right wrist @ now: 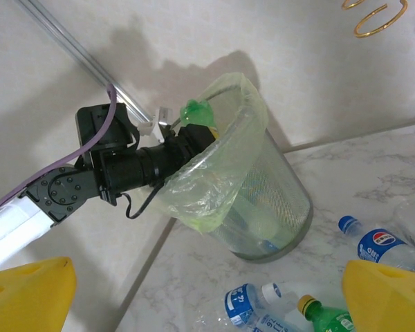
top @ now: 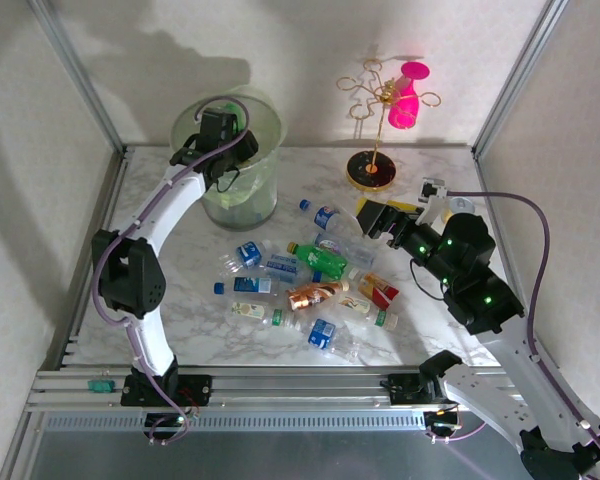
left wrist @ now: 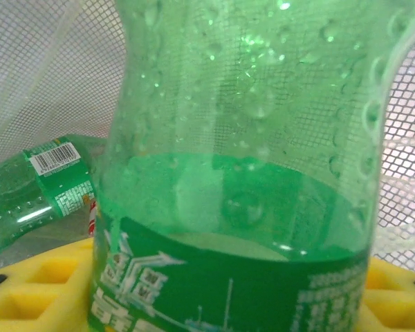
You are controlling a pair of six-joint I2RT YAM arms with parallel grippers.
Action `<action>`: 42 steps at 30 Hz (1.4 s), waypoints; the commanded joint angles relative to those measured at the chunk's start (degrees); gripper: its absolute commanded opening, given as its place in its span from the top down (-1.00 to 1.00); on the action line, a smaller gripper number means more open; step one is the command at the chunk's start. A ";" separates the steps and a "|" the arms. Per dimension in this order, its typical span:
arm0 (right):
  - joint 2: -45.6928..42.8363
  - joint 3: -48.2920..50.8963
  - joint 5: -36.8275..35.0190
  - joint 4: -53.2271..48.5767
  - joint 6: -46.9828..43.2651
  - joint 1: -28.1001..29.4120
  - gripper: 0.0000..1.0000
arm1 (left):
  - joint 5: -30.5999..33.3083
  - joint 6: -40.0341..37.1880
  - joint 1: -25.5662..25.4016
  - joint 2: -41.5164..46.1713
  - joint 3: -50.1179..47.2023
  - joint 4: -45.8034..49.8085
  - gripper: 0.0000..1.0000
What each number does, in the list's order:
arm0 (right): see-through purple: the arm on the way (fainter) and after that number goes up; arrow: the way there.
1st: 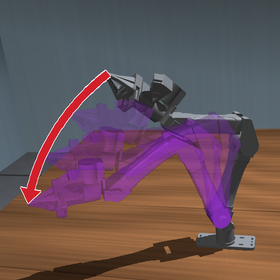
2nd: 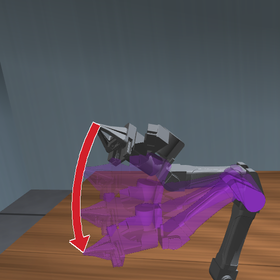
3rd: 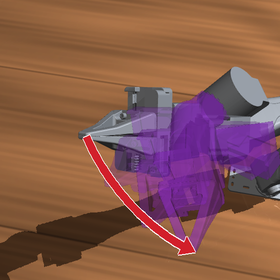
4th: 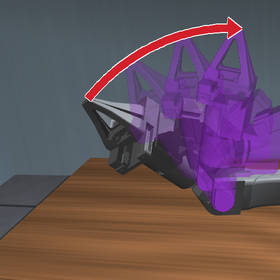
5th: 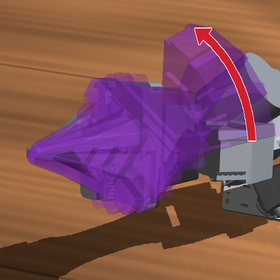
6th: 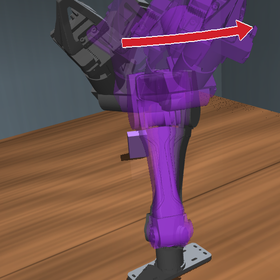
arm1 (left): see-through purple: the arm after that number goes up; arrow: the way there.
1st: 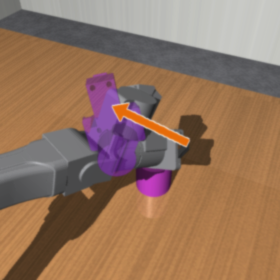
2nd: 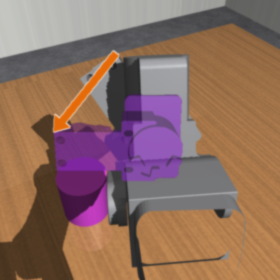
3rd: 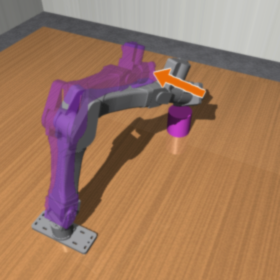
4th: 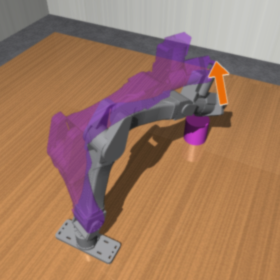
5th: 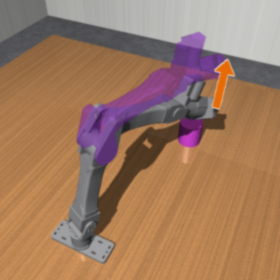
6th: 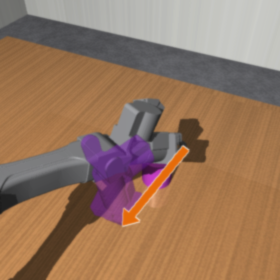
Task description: Put the plastic bottles in the bin
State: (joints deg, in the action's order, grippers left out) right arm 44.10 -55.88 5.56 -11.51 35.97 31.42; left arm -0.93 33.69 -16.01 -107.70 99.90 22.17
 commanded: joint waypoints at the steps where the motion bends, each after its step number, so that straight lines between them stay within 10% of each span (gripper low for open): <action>1: -0.17 0.21 -0.66 1.66 -0.36 0.06 -0.97 | -1.31 0.93 0.54 -1.05 1.09 1.29 -0.21; 26: -1.33 -0.83 -4.80 -2.43 -0.81 0.08 -0.97 | -2.53 -0.01 -0.07 13.23 1.24 2.75 -0.50; 31: -0.35 0.81 -15.27 -7.73 -0.80 0.21 -0.97 | -4.48 -0.54 -3.01 22.90 -6.59 -1.02 -0.49; 42: 19.69 -0.10 -5.84 -12.08 -10.16 0.27 -0.87 | -7.36 -7.24 -12.54 42.21 -25.83 -0.70 -0.45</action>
State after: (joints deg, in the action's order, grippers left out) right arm 61.04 -54.81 -0.58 -20.75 29.17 31.44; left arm -6.55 30.37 -28.05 -68.77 77.32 20.86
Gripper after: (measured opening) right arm 0.939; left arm 0.728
